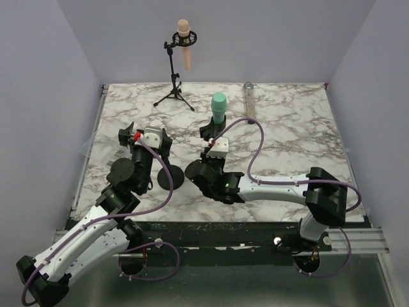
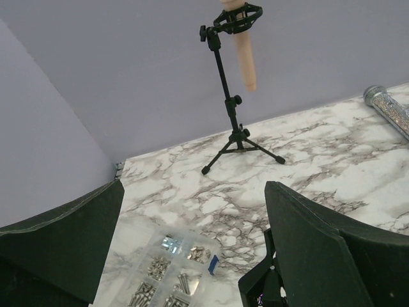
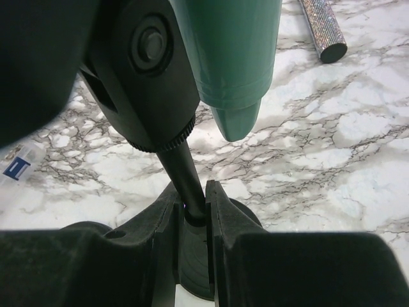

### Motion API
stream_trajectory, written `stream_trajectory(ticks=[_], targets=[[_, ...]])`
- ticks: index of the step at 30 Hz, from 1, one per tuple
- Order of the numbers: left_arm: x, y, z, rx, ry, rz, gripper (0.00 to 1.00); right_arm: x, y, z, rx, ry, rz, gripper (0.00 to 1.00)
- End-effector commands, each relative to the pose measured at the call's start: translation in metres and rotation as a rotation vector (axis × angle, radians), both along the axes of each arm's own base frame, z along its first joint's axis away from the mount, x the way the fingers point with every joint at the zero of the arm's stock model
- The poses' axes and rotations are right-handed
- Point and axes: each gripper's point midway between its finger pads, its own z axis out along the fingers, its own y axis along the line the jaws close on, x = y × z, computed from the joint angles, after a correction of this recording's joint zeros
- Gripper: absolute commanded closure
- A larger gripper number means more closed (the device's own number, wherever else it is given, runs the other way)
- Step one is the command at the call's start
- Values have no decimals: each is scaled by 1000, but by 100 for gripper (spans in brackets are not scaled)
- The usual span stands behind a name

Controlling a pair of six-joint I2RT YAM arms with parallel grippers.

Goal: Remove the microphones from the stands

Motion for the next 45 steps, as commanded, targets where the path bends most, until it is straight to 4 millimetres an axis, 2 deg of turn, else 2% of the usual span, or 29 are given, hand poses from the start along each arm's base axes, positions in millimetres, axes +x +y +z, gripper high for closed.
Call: stream_trajectory(ticks=[1,5,8,9,11,15,20,21,22,24,27,30,33,36,38,40,43,45], targets=[[-4,7,15,-29,-25,17,6,-30,-7,-64,-173,157,85,90],[-3,6,14,-26,-21,17,6,-32,-4,-57,-156,159,115,71],[-2,5,12,-21,-16,16,6,-32,-4,-48,-146,148,139,49],[-2,5,12,-19,-14,15,6,-33,-3,-44,-147,143,155,38],[-1,4,10,-16,-9,15,6,-34,-4,-38,-140,138,169,26],[-1,3,9,-19,-1,13,5,-41,-10,-29,-119,156,210,15],[-4,-4,9,-63,25,-35,2,-59,-28,-28,-65,180,299,12],[-6,-7,11,-80,26,-57,2,-64,-32,-32,-50,176,333,11],[-7,-11,12,-103,35,-81,2,-67,-32,-26,-26,149,376,10],[-11,-24,18,-144,47,-158,2,-74,-41,-23,-29,115,447,8],[-26,-53,23,-196,101,-342,2,-78,-54,-7,-74,48,523,2],[-44,-77,24,-267,155,-498,2,-73,-62,9,-93,20,612,0],[-56,-89,23,-316,202,-587,2,-51,-78,27,-26,42,638,0],[-66,-98,24,-312,238,-651,2,-45,-76,59,67,15,706,0],[-73,-102,26,-300,252,-695,2,-43,-72,89,94,-22,725,0],[-79,-106,27,-284,256,-733,2,-47,-66,113,92,-44,780,0],[-89,-113,29,-262,250,-808,2,-62,-44,159,82,-105,959,0],[-97,-119,30,-243,248,-861,2,-61,-41,183,89,-127,964,0]])
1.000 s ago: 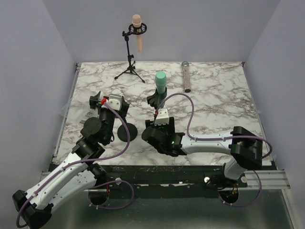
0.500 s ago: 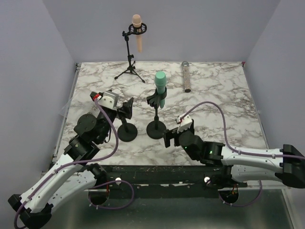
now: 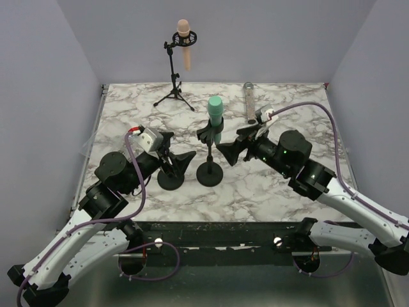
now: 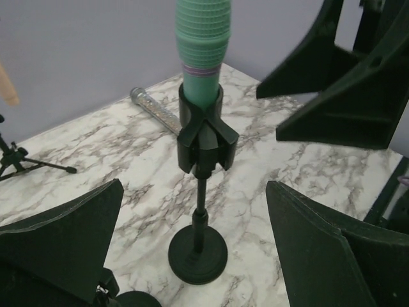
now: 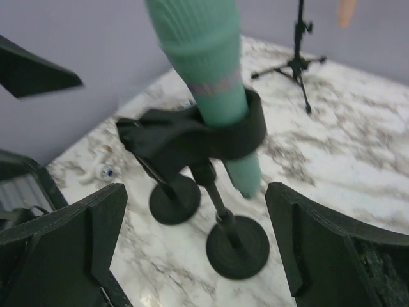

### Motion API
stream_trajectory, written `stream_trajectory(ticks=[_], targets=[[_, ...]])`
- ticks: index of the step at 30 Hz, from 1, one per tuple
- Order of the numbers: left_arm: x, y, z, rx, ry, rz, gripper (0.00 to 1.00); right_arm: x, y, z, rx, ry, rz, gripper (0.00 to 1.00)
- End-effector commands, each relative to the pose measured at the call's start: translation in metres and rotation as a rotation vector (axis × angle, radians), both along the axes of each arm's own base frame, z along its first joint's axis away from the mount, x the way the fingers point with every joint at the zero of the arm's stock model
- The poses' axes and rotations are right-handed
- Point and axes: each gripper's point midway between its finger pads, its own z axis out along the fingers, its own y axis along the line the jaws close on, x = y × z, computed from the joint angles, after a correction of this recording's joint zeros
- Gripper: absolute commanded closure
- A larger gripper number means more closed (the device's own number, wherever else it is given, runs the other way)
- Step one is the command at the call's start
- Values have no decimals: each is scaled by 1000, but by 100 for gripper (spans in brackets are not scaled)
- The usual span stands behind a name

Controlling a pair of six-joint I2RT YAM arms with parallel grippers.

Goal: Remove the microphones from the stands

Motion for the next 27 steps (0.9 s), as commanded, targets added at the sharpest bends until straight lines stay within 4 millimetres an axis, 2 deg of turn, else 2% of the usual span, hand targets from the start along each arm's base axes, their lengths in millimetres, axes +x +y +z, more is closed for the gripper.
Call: stream_trajectory(ticks=[1,4,7,10,13,17,20,24,27], targets=[[-28,-18,6,10,-14,-187,2,-17,19,51,-6,-60,177,0],[-33,-21,5,19,-13,-218,2,-8,27,65,-38,-57,176,0],[-34,-23,5,21,-10,-236,2,12,36,76,-48,-41,132,0],[-32,-23,6,24,13,-227,2,34,35,86,-39,-29,34,0],[-28,-21,6,18,50,-191,2,47,39,85,-52,-12,-3,0],[-19,-18,5,7,89,-140,2,55,45,81,-72,-11,-5,1],[-14,-19,0,10,99,-124,2,55,47,80,-71,-32,5,6],[-5,-27,-4,11,110,-122,2,57,49,78,-72,-61,12,24],[2,-34,-5,30,134,-127,2,58,50,79,-62,-97,18,26]])
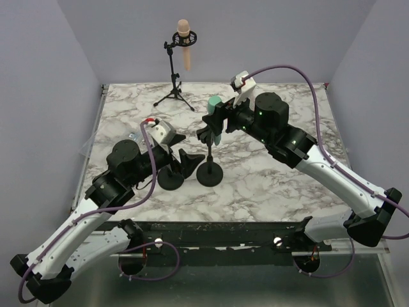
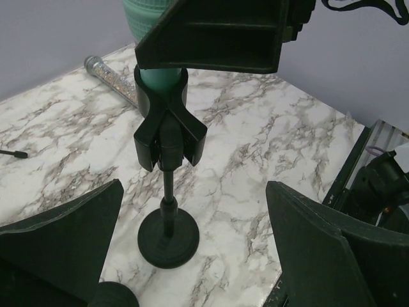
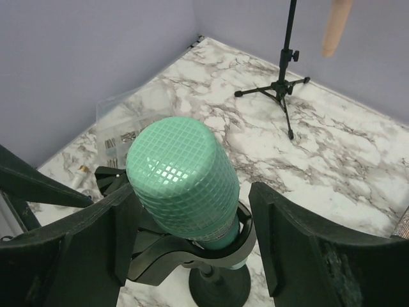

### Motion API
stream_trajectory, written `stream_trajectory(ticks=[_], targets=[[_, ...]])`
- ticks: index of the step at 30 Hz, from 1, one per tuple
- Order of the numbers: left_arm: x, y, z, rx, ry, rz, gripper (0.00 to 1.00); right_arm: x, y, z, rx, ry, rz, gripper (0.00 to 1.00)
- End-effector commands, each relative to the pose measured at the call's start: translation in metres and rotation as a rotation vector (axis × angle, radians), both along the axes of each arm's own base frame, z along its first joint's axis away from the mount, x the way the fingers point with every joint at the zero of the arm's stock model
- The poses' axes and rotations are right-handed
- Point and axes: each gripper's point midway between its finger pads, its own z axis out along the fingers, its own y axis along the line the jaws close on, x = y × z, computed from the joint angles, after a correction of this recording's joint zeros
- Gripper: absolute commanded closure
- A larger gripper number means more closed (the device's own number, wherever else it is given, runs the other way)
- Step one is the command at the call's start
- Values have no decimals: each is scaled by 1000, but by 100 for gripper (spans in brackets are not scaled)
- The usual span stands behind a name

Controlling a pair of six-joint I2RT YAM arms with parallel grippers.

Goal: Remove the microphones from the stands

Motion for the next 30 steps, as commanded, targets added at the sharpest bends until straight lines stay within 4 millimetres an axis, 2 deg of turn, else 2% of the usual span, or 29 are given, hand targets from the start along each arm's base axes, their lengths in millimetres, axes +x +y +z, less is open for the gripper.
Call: stream_trajectory(ticks=[1,2,5,9,14,16,19,30], targets=[[15,-8,6,2,27,26,2,3,-2,9,20,-77,-1,26],[19,-9,6,5,38,36,2,4,-1,8,22,-78,-2,26],[28,-12,3,12,63,63,2,5,2,8,29,-88,8,36],[39,-18,1,18,86,85,2,4,7,7,20,-101,34,60],[56,-19,-2,52,96,149,2,6,9,0,-4,-87,36,82],[60,-18,-4,66,84,175,2,7,10,-2,-11,-84,36,87],[64,-20,-5,74,69,198,2,6,11,-3,-15,-81,40,91],[74,-29,-15,163,52,292,15,5,9,0,-2,-89,40,91]])
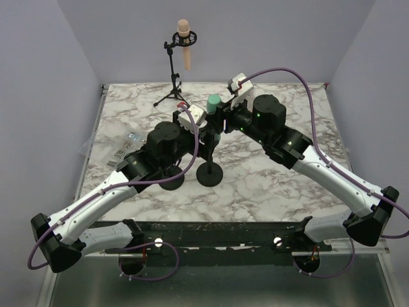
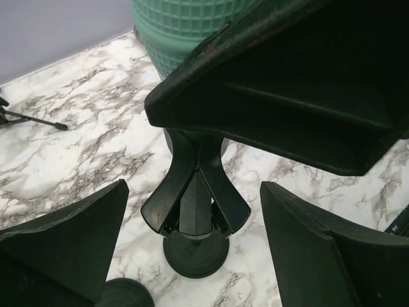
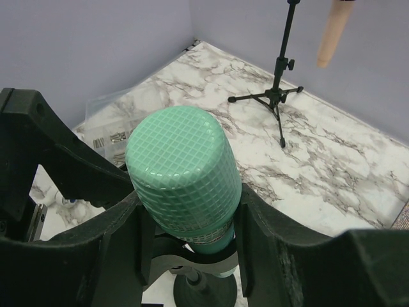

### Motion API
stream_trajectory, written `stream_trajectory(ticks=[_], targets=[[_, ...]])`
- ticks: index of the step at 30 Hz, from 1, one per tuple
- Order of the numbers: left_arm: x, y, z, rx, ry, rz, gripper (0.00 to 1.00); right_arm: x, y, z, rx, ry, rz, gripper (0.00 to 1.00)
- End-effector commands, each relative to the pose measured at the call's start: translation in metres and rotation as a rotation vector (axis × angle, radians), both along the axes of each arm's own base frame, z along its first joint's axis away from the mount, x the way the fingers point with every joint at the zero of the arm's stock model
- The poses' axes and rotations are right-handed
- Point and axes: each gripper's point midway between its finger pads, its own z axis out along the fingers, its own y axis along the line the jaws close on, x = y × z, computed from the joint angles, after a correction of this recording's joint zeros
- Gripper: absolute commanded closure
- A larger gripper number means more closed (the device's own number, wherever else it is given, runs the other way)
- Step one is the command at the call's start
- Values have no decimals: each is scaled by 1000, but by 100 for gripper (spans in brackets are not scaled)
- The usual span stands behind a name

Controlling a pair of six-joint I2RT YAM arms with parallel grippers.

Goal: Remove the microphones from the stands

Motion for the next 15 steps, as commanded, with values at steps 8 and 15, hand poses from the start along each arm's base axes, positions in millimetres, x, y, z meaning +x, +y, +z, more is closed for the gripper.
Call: stream_trajectory(ticks=[8,15], targets=[[12,5,8,13,-33,97,39,-5,1,11,38,-27,25,92],[5,0,2,44,-26,40,82,-9,1,18,61,-29,37,92]])
